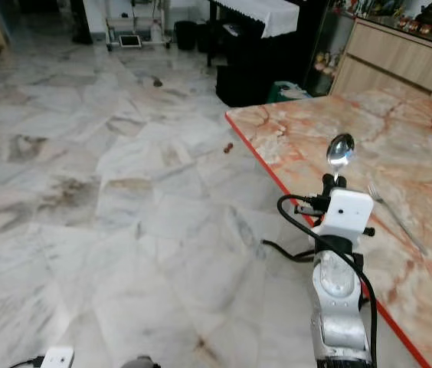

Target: Setting the table

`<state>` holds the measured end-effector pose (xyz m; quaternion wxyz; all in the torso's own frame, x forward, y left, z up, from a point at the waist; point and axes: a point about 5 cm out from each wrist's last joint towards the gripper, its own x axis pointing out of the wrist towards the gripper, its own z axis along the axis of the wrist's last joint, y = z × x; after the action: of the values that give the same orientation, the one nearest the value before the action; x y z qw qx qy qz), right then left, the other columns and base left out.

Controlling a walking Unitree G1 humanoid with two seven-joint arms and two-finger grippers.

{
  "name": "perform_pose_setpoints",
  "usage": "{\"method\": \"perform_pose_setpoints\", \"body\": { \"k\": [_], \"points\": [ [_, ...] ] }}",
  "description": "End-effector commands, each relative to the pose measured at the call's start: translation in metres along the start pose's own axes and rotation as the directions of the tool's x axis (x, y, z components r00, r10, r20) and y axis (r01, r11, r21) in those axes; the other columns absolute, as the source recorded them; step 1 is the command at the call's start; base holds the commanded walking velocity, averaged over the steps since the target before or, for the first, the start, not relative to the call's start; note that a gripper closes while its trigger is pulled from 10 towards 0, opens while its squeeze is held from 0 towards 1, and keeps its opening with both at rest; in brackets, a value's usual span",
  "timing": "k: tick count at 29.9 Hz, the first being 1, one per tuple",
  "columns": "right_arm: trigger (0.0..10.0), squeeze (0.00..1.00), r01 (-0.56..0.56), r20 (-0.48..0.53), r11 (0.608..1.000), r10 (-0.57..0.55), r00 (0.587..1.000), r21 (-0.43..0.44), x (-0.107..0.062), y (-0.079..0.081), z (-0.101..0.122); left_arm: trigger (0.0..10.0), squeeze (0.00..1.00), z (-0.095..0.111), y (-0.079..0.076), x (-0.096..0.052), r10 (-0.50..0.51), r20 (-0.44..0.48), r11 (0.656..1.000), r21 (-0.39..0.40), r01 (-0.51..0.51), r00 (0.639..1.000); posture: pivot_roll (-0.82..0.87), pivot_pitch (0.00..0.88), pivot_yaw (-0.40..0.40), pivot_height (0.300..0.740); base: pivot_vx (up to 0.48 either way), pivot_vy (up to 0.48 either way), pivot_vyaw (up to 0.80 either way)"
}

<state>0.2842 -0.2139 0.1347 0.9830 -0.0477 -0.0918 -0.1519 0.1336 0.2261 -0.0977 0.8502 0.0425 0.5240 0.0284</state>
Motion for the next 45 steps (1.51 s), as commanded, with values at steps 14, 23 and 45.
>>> {"method": "perform_pose_setpoints", "body": {
  "k": [14, 23, 45],
  "points": [
    [10.0, 0.00, 0.076, -0.024, 0.997, -0.076, 0.997, 0.014, -0.002, -0.009, -0.003, 10.0, 0.00, 0.034, 0.004, 0.003, 0.005, 0.068, 0.999, 0.038, -0.008, 0.998, 0.09, 0.000, -0.016, 0.707, 0.000, 0.000, -0.60],
    [10.0, 0.00, 0.081, -0.023, 0.997, -0.081, 0.996, -0.001, -0.001, -0.012, -0.003, 10.0, 0.00, 0.034, 0.008, 0.003, 0.007, 0.067, 0.999, 0.041, -0.009, 0.998, 0.09, 0.000, -0.029, 0.707, 0.000, 0.000, -0.77],
    [10.0, 0.00, 0.042, 0.012, 0.999, -0.042, 0.999, -0.034, 0.002, -0.005, 0.006, 10.0, 0.00, 0.028, -0.003, 0.003, -0.019, 0.067, 0.999, 0.041, 0.016, 0.998, 0.07, 0.000, -0.048, 0.707, 0.000, 0.000, -0.74]
  ]
}}
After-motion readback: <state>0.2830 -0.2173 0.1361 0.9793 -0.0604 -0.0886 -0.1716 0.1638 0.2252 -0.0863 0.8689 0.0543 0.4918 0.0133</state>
